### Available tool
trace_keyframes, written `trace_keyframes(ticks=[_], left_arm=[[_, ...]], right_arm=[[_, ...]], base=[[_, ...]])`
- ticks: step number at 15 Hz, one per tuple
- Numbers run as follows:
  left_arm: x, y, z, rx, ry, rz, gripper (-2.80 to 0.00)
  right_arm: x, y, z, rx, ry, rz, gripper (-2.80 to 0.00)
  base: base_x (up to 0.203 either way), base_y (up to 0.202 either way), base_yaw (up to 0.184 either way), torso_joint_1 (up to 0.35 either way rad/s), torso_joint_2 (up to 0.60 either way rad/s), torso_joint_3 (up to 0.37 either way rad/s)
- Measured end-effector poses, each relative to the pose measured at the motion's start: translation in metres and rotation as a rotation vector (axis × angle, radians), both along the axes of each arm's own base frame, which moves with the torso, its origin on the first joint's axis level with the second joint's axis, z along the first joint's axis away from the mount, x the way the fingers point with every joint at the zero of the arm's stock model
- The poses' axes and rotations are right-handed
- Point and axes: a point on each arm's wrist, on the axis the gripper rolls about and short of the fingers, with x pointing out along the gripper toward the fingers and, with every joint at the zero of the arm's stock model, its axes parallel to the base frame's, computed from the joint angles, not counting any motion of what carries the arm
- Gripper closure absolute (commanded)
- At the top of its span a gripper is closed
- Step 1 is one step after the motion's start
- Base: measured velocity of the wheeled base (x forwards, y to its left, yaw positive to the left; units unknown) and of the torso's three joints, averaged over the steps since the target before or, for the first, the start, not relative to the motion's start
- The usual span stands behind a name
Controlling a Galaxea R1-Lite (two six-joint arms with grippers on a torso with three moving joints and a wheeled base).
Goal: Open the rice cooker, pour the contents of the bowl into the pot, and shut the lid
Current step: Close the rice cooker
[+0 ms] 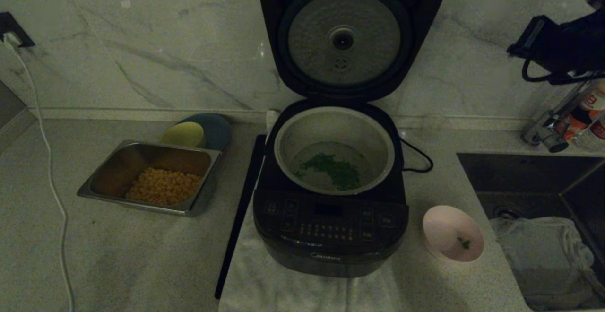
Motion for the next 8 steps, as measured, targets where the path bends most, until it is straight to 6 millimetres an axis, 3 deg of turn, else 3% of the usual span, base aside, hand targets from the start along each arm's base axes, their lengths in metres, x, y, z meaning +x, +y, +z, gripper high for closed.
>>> trace_keyframes(ticks=[3,8], left_arm=[[0.0,0.0,0.0,0.0,0.0,0.0,0.0],[0.0,0.0,0.0,0.0,0.0,0.0,0.0]], right_arm=[[-0.001,0.016,0.024,0.019,-0.124,0.163,0.0],[0.006,0.034,0.036,0.055,-0.295,0.418,0.0]], base=[[0.0,0.0,0.0,0.0,0.0,0.0],[0.0,0.0,0.0,0.0,0.0,0.0]])
